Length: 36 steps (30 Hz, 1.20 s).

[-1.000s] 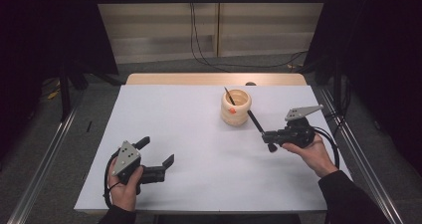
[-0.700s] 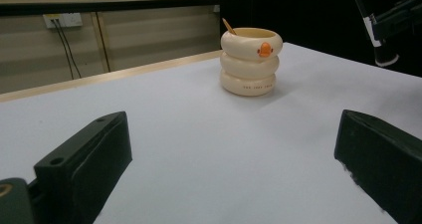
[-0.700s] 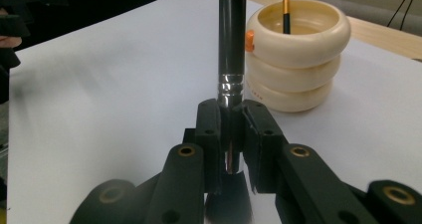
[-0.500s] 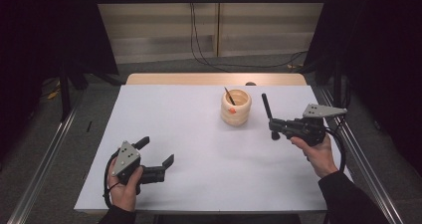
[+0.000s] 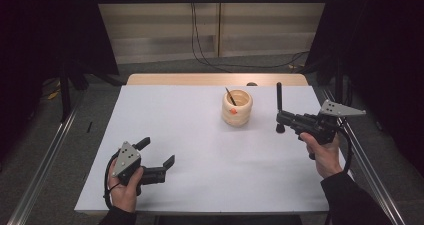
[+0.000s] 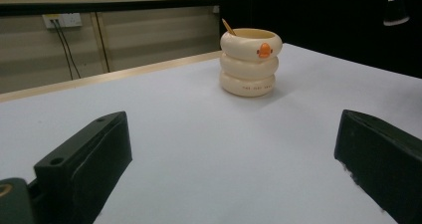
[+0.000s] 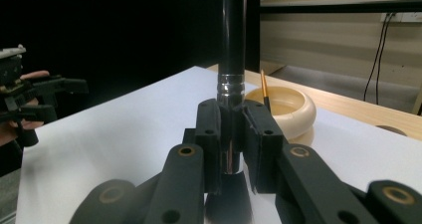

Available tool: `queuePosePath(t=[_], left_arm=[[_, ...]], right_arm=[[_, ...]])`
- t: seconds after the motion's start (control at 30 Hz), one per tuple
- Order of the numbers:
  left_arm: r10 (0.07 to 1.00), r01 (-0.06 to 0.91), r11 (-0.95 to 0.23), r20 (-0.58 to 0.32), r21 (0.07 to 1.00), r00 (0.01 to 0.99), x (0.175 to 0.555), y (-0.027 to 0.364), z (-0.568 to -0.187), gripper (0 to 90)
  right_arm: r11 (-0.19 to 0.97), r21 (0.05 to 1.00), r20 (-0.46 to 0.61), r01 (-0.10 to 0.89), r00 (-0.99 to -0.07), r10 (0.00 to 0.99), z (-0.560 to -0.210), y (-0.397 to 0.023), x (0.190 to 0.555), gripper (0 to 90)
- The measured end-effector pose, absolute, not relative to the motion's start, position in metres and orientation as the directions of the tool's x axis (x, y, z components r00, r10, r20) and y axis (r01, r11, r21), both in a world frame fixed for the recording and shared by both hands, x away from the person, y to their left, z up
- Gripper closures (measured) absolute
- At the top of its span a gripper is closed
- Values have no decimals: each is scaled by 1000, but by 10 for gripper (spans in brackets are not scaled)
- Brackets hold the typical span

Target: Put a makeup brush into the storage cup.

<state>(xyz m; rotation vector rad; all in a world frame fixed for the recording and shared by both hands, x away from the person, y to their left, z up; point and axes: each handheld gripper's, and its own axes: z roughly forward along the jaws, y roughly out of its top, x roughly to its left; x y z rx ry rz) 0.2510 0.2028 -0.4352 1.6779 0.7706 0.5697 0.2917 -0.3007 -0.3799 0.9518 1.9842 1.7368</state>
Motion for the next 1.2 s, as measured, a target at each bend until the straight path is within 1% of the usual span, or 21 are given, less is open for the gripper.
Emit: queuePosePath(t=[0.4,0.83,0.97,1.2], left_arm=[[748,192,-127,-33,973,662,251,202,-435,14],[748,192,-119,-39,974,662,250,202,-435,13],[745,197,-110,-51,974,665,250,201,-435,13],[741,195,-121,-42,973,670,250,199,-435,13]], right_arm=[[40,966,172,257,-747,642,-379,-295,289,780],[94,962,160,256,-808,568,-384,-264,287,781],[90,963,164,253,-820,548,-384,-257,287,780],[121,959,160,254,-847,507,-387,-236,287,781]])
